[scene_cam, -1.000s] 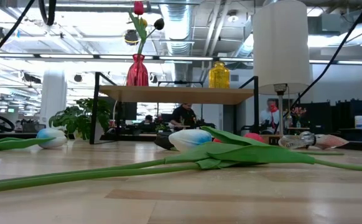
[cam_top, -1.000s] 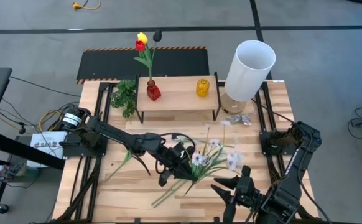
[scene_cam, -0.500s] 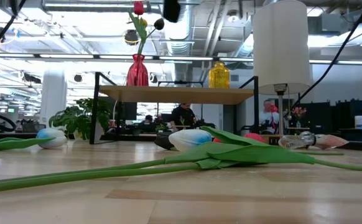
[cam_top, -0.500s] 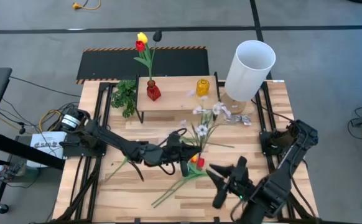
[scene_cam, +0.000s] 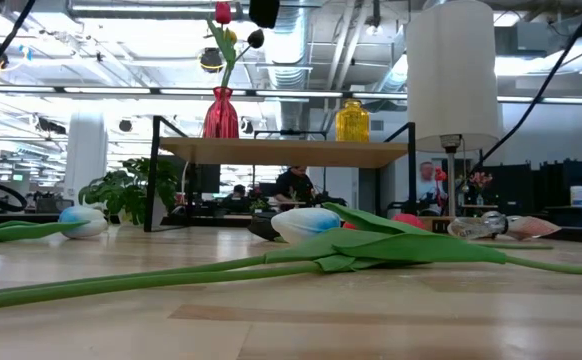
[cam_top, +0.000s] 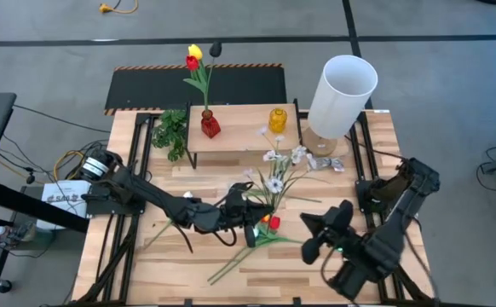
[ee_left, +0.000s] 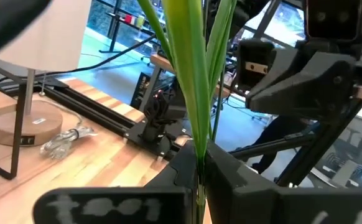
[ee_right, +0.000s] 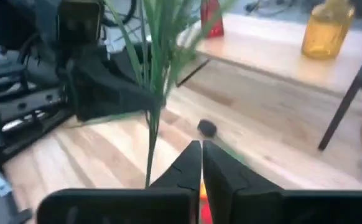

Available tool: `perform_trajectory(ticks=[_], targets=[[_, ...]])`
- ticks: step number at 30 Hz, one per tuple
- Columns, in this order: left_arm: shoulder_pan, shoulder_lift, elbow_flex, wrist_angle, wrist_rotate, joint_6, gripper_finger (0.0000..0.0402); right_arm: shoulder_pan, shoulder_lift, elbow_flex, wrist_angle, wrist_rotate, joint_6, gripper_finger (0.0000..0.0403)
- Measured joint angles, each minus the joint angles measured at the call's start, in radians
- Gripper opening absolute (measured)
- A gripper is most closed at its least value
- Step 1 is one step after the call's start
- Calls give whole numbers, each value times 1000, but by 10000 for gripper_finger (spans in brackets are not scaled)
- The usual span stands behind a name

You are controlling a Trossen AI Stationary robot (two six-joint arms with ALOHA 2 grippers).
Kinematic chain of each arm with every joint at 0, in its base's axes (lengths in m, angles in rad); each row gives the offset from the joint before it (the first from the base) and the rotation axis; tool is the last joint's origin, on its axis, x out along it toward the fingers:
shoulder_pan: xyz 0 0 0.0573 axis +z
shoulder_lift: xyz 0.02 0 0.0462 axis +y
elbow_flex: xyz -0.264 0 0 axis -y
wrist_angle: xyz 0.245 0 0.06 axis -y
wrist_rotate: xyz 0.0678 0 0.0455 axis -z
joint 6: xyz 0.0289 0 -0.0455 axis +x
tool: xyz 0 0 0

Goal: Pick and place flowers into a vace then onto a shelf
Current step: Put the white flowers into the red vase on the shelf

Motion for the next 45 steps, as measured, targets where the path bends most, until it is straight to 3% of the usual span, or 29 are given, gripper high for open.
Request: perform_trajectory(ticks=[4, 8, 12, 21, 26, 29, 32, 35, 37, 41, 45], targets=[[0, -17, 0, -12, -1, 2, 0, 72, -60, -77, -2, -90, 56, 5], [1, -29, -1, -21, 9, 20, 0, 141, -68, -138, 16, -286, 107, 5], [6, -34, -1, -11, 43, 21, 0, 204, -68, -201, 144, -488, 96, 1], [13, -38, -1, -15, 76, 33, 0, 231, -67, -383, 914, -761, -167, 0], [13, -38, -1, -11, 76, 59, 0, 138, -56, -490, 1391, -870, -338, 0], [13, -38, -1, -12, 76, 66, 0, 58, -5, -498, 1576, -1010, -450, 0], [13, -38, -1, -20, 76, 72, 0, -22, 62, -498, 1873, -1155, -569, 0], [13, -38, -1, -21, 38, 78, 0, -77, 93, -497, 2183, -1185, -736, 0], [13, -38, -1, -21, 13, 80, 0, -103, 89, -497, 2286, -1184, -876, 0], [13, -38, -1, -20, -29, 80, 0, -143, 25, -497, 2316, -1134, -1180, 0], [13, -38, -1, -21, -97, 84, 0, -147, -88, -496, 2243, -977, -1512, 0]])
